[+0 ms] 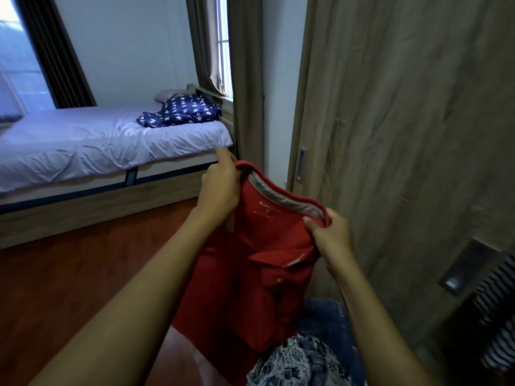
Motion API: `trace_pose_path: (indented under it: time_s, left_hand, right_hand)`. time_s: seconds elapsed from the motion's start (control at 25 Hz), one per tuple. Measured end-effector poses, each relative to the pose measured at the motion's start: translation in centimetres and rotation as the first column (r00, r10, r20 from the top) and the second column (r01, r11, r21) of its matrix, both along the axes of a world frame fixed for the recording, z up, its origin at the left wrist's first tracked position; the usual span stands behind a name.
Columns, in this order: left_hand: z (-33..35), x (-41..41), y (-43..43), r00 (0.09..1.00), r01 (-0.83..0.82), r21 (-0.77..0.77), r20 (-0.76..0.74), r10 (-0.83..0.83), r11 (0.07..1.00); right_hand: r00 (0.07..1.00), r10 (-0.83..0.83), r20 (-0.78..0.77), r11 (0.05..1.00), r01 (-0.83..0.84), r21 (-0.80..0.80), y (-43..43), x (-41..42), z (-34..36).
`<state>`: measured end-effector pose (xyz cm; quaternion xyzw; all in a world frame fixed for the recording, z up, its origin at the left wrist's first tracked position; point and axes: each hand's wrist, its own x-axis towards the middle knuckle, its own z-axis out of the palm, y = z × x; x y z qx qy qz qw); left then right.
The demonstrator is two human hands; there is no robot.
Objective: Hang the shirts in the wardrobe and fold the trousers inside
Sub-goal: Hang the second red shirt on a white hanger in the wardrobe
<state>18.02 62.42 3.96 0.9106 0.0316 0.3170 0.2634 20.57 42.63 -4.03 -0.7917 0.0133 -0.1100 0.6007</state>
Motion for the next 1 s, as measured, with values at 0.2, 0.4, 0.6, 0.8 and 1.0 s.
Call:
trace_pose_path:
  time_s: [0.2, 0.4, 0.6, 0.8, 1.0]
  left_hand:
    - [5.9, -1.2, -3.8, 0.983, 0.026, -0.107, 0.186, -0.006, 0.994]
    - [13.5, -1.9, -9.0, 0.919, 0.072, -0.100, 0.394, -0.027, 0.992]
    - [15.9, -2.7, -15.9, 0.895, 0.254, -0.052, 0.390, -0.215, 0.966]
    - [14.0, -2.3, -23.5, 0.843, 0.493, 0.014, 0.240, -0.481, 0.870]
    - [12.8, -2.2, -30.2, 0.778, 0.628, -0.028, -0.006, -0.629, 0.777]
  right_hand:
    - [0.901, -0.125, 0.416, 0.976, 0.187, -0.112, -5.2, -3.2, 8.7]
    - [0.687, -0.325, 0.650, 0.887, 0.459, -0.041, -10.4, -6.9, 16.6]
    - [0.522, -0.442, 0.729, 0.779, 0.626, 0.025, -16.3, -12.2, 20.5]
    - [0.509, -0.554, 0.659, 0.665, 0.746, -0.017, -22.3, -16.0, 18.8]
    - [0.435, -0.689, 0.580, 0.528, 0.849, -0.009, -27.7, -19.9, 17.6]
